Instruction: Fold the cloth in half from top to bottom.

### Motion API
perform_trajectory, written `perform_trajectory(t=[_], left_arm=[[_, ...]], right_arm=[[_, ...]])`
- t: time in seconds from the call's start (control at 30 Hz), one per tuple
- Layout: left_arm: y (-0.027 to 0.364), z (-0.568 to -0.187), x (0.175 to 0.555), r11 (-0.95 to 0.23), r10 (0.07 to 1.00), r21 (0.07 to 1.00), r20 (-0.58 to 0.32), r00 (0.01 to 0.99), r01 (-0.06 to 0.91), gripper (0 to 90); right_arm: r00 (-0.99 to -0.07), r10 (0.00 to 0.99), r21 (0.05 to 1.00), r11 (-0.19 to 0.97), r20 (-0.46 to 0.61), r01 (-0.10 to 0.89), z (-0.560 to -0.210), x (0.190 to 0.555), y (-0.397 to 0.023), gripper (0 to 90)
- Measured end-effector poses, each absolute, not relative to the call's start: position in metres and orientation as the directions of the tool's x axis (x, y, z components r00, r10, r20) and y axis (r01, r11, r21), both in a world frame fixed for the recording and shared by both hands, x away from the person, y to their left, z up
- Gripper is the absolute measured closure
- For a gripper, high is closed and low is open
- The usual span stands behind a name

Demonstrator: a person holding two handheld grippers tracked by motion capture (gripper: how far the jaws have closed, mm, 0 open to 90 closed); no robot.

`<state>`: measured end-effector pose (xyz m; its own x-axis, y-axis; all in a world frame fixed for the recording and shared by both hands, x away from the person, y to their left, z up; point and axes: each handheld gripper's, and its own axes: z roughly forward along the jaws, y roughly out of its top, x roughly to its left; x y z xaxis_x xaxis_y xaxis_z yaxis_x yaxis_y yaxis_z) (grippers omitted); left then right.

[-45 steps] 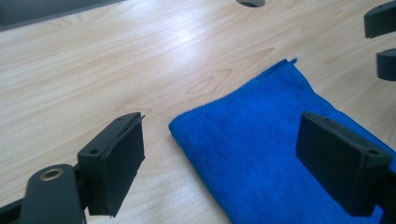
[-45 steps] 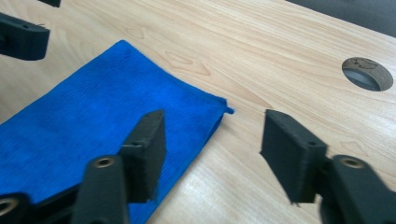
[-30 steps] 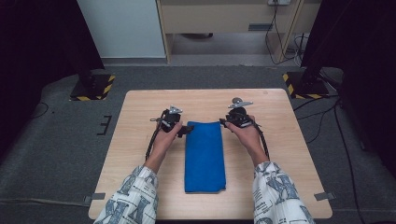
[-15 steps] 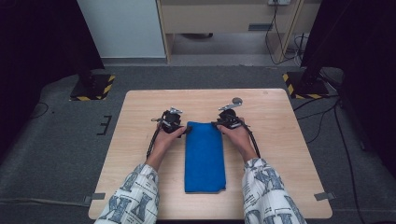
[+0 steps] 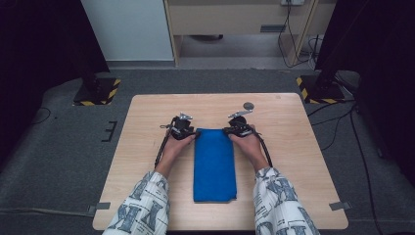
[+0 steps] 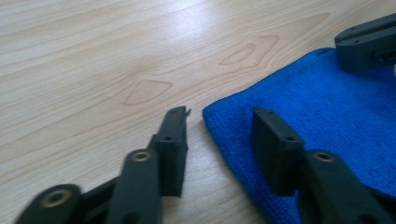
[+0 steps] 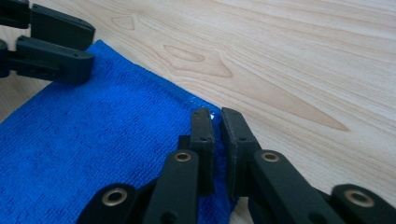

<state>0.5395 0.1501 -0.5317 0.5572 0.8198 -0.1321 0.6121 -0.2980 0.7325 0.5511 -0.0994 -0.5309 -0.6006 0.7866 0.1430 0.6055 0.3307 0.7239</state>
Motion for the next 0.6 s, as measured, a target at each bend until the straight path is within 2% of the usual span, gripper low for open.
perform_trajectory(t=[0.1,0.3,0.6], left_arm=[[0.147,-0.535,0.539,-0.267,0.79,0.74,-0.198,0.58,0.617,67.5],[0.143,-0.531,0.537,-0.282,0.796,0.741,-0.175,0.58,0.61,84.9],[0.137,-0.511,0.528,-0.293,0.794,0.776,-0.127,0.594,0.558,87.5]], right_arm=[[-0.605,0.782,0.727,0.327,0.15,0.604,-0.529,0.549,-0.099,85.6],[-0.62,0.77,0.744,0.324,0.152,0.585,-0.521,0.544,-0.099,86.0],[-0.61,0.777,0.768,0.293,0.156,0.569,-0.512,0.535,-0.107,86.4]])
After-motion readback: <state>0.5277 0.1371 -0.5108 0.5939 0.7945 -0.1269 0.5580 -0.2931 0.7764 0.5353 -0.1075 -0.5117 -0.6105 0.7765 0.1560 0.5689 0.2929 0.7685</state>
